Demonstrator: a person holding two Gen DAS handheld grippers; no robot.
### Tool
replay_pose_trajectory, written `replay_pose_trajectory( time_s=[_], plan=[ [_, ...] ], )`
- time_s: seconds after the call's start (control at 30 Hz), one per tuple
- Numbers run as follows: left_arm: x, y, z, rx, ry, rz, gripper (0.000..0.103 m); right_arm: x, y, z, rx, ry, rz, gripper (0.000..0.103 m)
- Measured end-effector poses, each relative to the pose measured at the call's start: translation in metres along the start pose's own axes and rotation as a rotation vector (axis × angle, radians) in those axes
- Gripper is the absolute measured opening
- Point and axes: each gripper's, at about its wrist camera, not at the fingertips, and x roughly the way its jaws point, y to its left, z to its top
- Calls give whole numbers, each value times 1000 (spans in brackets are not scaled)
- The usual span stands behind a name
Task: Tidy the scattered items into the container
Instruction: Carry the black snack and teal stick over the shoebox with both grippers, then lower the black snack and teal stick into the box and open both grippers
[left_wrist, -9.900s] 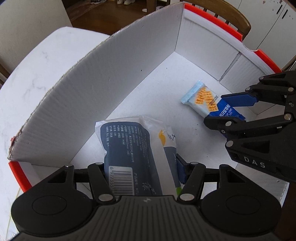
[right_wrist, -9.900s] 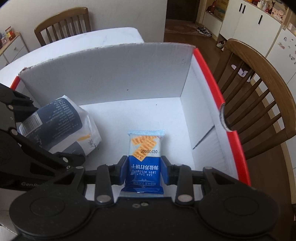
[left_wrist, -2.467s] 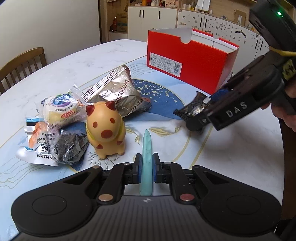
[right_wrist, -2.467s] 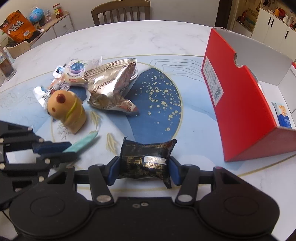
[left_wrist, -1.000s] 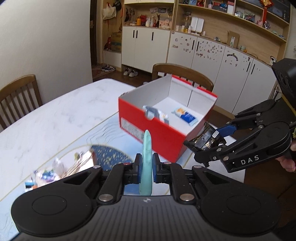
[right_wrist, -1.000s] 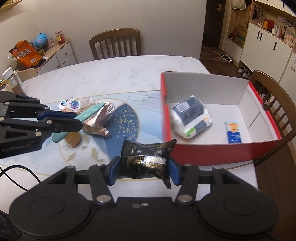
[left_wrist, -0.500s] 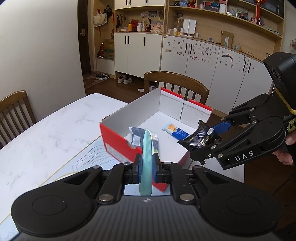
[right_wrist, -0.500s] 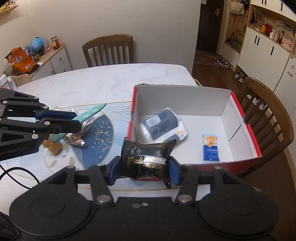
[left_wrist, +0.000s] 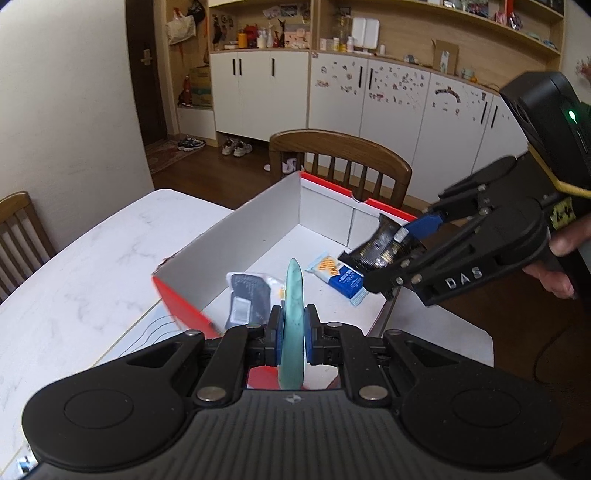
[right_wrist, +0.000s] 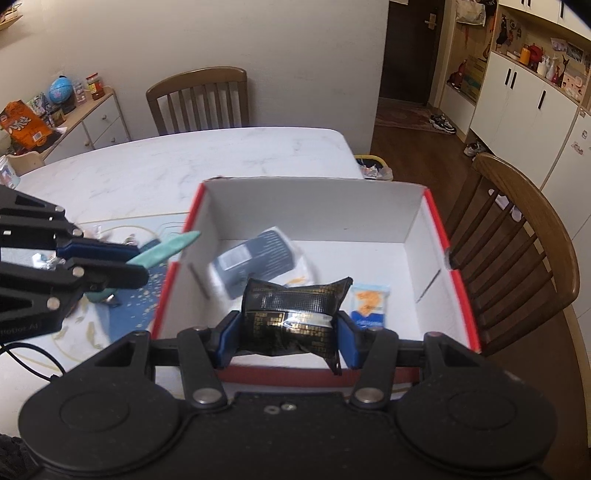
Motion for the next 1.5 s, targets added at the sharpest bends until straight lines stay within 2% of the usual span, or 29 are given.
replay_pose_trajectory(
  time_s=[0.27, 0.63, 1.33, 1.4, 1.5],
  plan=[
    [37, -16, 17, 47, 47, -37, 10, 14, -35, 9, 24, 8, -31, 52],
    [84, -27, 33, 75, 109, -49, 10, 42, -68, 25, 31, 41, -41, 52],
    [162, -23, 35, 115, 287, -72, 10, 126, -83, 49, 15, 168, -33, 52],
    [167, -22, 34, 108, 297, -57, 10, 136, -84, 51, 14, 187, -32, 52],
    [174, -19, 33, 72, 321, -72, 10, 149, -84, 52, -6, 218, -46, 52]
  ],
)
